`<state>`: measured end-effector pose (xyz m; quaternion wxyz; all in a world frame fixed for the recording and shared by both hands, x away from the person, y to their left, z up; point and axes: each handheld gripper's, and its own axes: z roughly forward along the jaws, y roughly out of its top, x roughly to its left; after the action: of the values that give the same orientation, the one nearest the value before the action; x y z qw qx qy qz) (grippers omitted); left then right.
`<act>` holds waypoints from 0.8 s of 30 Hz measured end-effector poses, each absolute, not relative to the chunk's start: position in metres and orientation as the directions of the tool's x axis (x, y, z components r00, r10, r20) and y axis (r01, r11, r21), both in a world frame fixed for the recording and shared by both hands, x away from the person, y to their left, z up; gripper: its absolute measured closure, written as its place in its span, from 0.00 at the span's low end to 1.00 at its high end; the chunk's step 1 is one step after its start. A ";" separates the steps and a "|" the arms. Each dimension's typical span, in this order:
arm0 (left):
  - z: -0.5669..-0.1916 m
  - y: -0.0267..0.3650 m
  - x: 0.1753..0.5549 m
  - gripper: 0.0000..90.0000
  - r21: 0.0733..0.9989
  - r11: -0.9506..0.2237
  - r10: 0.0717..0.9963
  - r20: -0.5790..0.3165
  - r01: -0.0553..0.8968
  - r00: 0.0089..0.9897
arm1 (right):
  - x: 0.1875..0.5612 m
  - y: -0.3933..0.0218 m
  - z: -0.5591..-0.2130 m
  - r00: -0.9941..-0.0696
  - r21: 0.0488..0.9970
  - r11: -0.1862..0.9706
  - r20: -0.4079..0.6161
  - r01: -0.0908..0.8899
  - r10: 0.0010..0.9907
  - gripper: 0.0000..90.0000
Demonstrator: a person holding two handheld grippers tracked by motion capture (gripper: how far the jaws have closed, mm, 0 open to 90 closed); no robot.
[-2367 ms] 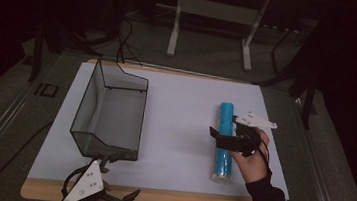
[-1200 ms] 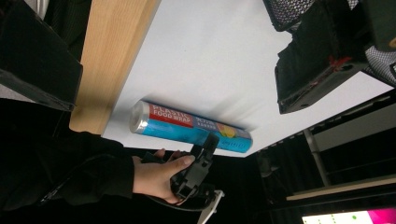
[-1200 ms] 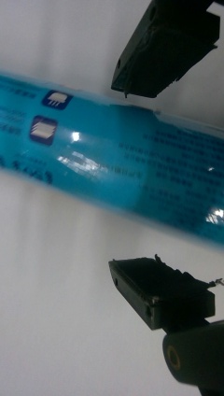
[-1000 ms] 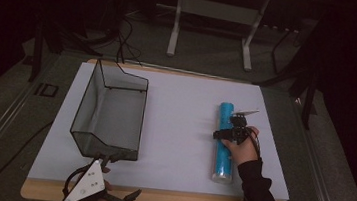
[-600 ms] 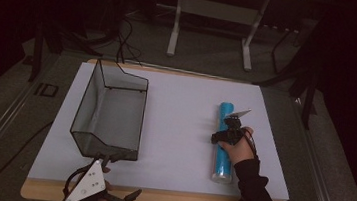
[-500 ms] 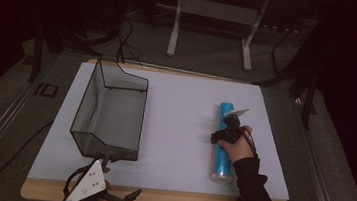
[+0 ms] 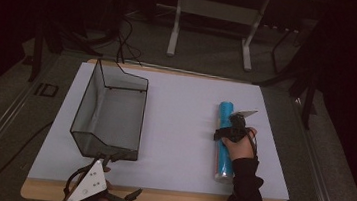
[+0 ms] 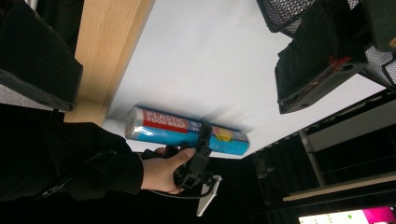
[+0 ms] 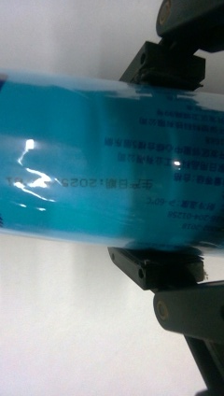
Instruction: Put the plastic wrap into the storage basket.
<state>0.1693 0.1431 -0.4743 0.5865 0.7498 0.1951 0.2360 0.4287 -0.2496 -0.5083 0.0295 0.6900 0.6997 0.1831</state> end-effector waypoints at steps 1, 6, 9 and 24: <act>-0.474 0.143 0.169 0.02 0.972 -0.236 0.569 0.125 0.016 0.813 | 0.429 -0.251 -0.508 -0.043 0.300 -0.025 0.220 0.954 0.974 0.34; -0.475 0.143 0.170 0.02 0.972 -0.236 0.567 0.125 0.016 0.814 | 0.429 -0.252 -0.500 -0.060 0.328 -0.026 0.249 0.944 0.967 0.34; -0.475 0.143 0.170 0.02 0.971 -0.238 0.566 0.127 0.013 0.814 | 0.427 -0.250 -0.488 -0.074 0.363 -0.030 0.269 0.931 0.960 0.34; -0.475 0.143 0.169 0.02 0.971 -0.238 0.567 0.125 0.017 0.814 | 0.429 -0.214 -0.425 -0.188 0.509 0.007 0.305 0.860 0.933 0.35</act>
<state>0.1695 0.1428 -0.4747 0.5858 0.7509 0.1943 0.2350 0.4293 -0.2143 -0.4255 0.0595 0.6343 0.7071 0.3069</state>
